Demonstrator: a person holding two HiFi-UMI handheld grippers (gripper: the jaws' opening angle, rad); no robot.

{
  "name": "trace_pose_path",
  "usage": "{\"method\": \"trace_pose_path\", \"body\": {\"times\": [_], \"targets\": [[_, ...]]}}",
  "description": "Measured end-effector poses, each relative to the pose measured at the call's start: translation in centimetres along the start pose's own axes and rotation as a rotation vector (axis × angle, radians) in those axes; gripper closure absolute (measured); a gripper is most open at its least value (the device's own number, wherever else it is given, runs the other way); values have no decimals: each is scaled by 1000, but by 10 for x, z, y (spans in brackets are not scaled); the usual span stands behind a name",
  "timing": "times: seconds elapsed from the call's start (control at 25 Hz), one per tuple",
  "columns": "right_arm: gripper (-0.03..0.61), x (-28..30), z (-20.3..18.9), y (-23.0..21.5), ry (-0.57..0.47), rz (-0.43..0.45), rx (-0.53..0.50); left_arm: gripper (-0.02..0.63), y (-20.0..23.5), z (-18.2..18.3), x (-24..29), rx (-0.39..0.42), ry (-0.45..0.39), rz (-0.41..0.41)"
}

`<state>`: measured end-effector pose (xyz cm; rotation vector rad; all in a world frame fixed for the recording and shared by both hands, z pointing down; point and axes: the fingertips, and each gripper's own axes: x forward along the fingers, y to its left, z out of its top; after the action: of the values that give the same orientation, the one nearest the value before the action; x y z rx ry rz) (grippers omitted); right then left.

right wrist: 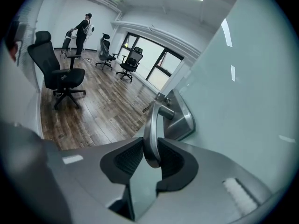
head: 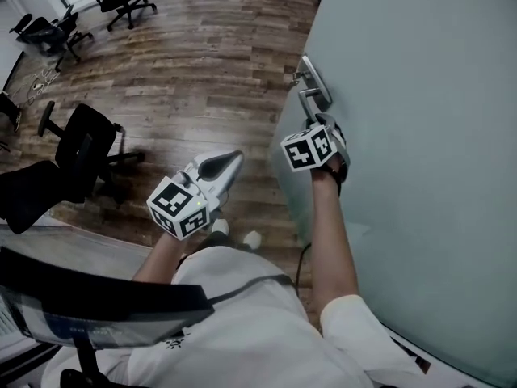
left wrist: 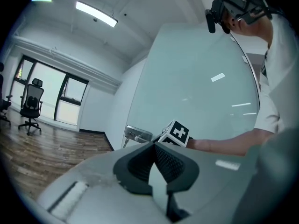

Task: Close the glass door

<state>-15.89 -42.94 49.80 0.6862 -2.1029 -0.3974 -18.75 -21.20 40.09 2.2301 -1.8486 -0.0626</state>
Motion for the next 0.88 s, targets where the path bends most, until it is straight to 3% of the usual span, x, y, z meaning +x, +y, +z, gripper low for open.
{"method": "trace_pose_path", "body": {"times": [0.36,0.88], "targets": [[482,-17,12,28,-27,17,-36,609,4,-6,-46,-7,-10,72],[480,-43,26,79,-67,75,-72,609,0,-24,-161,-28,-37,236]]}}
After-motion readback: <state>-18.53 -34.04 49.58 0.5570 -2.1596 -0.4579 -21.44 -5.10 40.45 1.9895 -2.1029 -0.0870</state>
